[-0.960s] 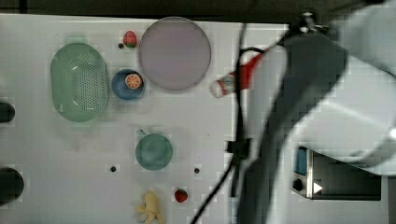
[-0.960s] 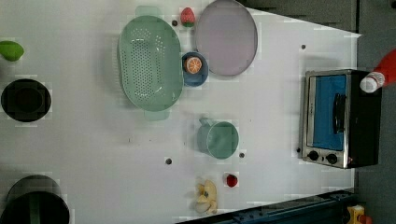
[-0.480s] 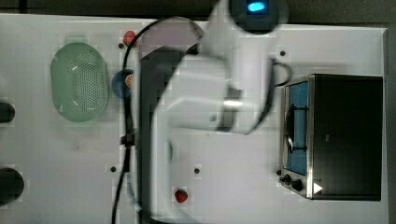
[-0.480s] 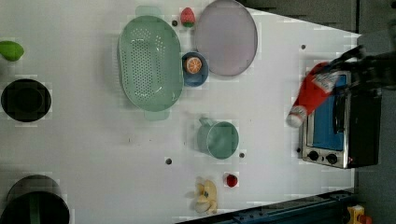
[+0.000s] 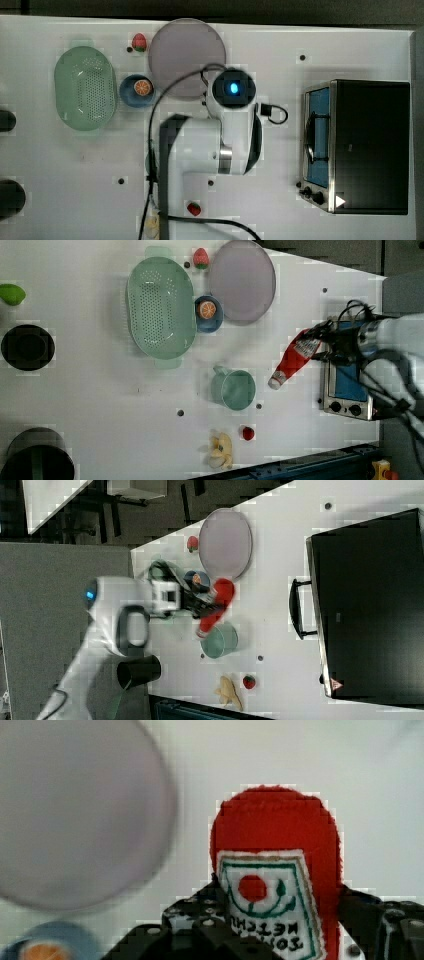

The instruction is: Pick Ketchup from oven and place it on table.

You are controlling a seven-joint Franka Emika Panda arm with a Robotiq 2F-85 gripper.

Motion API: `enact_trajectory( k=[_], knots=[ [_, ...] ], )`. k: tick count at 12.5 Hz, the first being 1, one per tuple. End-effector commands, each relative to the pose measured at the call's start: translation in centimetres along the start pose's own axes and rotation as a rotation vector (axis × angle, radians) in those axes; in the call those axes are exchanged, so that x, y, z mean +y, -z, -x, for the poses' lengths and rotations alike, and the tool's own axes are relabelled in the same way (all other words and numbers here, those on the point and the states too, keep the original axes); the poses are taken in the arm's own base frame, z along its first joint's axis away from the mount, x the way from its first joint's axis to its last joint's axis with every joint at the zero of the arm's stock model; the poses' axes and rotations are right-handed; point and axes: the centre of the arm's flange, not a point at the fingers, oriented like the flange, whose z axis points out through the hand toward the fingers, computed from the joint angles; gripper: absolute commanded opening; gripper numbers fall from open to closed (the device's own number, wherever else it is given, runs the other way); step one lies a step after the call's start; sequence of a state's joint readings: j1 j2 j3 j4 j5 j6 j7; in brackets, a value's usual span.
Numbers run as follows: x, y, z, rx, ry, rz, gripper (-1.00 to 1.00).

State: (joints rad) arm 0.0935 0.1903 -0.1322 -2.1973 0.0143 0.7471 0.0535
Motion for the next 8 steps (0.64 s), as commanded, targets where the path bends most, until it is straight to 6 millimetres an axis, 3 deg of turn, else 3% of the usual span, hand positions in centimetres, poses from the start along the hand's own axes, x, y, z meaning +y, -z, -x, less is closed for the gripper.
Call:
enact_trajectory(
  k=[1,5,7,8],
  knots=[
    [0.5,-3.0,-0.2,0.029,-0.007,-0.032,0.26],
    [1.0,-7.5,0.2,-0.009,-0.005,0.028,0.27],
    [0.7,-7.2,0.0,0.015,-0.004,0.002,0.66],
    [0.5,-6.9,0.0,0.019,-0.003,-0.003,0.98]
  ],
)
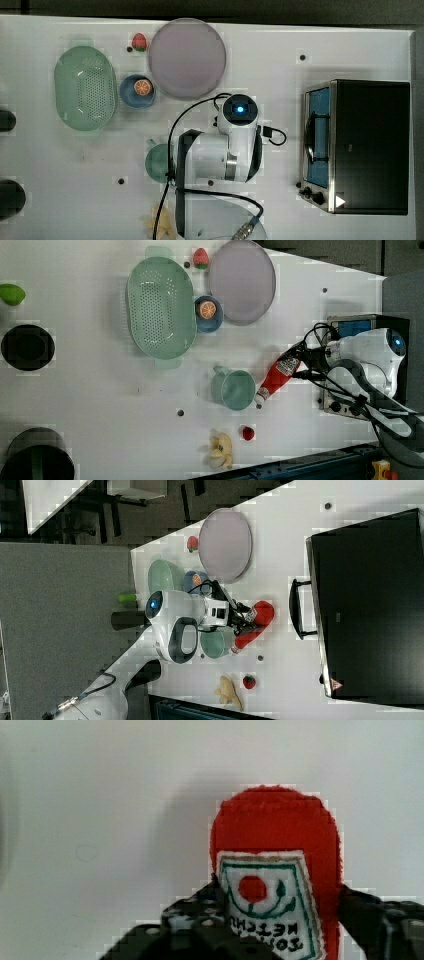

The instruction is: Pick Ketchup from oven and place it on table.

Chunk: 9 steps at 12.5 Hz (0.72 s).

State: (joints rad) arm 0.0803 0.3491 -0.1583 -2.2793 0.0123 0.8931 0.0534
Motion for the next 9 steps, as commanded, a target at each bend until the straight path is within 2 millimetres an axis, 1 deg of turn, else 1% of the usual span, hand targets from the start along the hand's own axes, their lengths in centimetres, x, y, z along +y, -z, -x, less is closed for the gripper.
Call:
enact_trajectory(
  k=[1,2,4,6,7,8,9],
  knots=[
    [-2.5,4.4,0.2,0.066,0.031,-0.103,1.00],
    [-2.9,6.5,-0.5,0.082,-0.012,-0.134,1.00],
    [-3.4,10.3,-1.4,0.105,-0.046,-0.174,1.00],
    [-3.3,15.3,-2.0,0.100,-0.052,-0.182,1.00],
    [-3.1,18.3,-2.2,0.088,-0.053,-0.176,1.00],
    [-2.9,23.5,-2.3,0.078,-0.052,-0.174,1.00],
    [-2.6,27.0,-2.3,0.080,-0.051,-0.180,1.00]
  ],
)
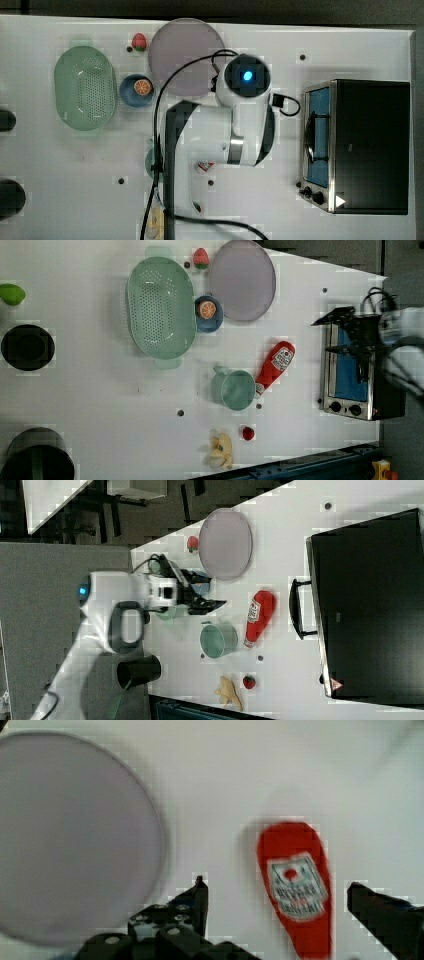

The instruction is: Pick Ketchup from oven and place it on table.

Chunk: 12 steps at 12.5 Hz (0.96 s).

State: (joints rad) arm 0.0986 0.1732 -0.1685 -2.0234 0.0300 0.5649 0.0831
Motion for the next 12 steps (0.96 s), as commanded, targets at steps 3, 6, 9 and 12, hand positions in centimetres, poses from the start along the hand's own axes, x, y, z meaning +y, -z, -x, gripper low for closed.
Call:
enact_trajectory(
  k=[3,6,9,12],
  knots=[
    [-1.4,19.1,-0.7,0.076,-0.009,-0.115,1.00],
    [-0.8,22.9,-0.1,0.067,-0.007,-0.106,1.00],
    [-0.9,22.2,-0.2,0.060,-0.007,-0.096,1.00],
    [-1.0,21.8,-0.3,0.057,-0.007,-0.090,1.00]
  ],
)
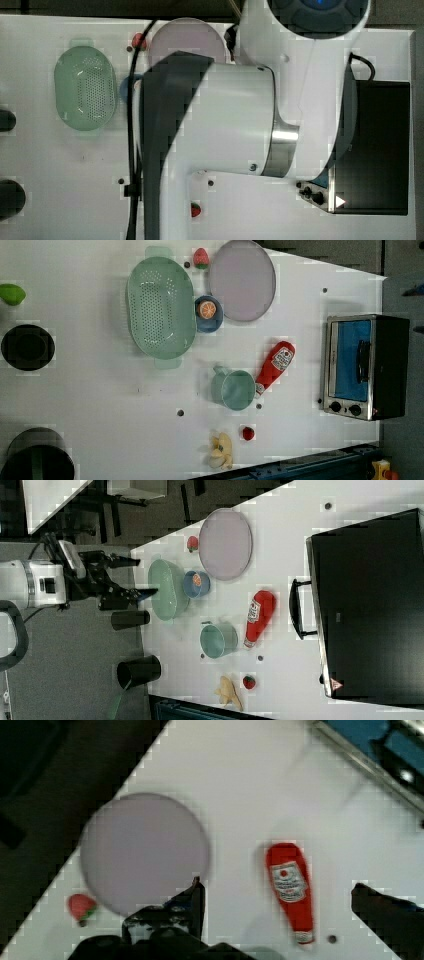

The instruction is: Pick Ketchup from oven and place it on table.

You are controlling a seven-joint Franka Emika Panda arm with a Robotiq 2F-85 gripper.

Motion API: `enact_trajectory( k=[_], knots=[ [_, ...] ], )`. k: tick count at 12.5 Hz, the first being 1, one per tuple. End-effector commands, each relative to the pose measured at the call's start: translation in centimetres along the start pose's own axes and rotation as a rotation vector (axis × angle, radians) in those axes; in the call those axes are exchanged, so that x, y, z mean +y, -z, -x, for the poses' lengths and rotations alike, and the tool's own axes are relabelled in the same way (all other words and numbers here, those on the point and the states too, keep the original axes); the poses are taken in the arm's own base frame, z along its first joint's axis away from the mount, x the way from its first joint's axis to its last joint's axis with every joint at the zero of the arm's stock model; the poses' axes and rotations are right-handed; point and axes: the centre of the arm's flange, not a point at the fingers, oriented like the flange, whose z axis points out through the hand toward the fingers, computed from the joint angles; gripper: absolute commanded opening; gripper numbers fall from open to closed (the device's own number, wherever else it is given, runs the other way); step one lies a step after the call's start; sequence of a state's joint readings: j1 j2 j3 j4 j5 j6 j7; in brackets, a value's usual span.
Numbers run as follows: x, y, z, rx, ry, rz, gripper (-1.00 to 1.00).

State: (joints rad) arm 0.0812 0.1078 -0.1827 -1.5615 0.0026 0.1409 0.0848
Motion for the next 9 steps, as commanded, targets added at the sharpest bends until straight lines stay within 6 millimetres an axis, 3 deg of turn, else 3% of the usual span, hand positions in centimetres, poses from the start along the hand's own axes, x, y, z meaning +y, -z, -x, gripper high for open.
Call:
enact_trajectory(
  k=[1,9],
  knots=[
    [-1.47,-0.30,1.67,-0.020,0.009,-0.019,1.00],
    [-1.71,-1.03,1.57,-0.026,0.010,-0.008,1.00]
  ],
)
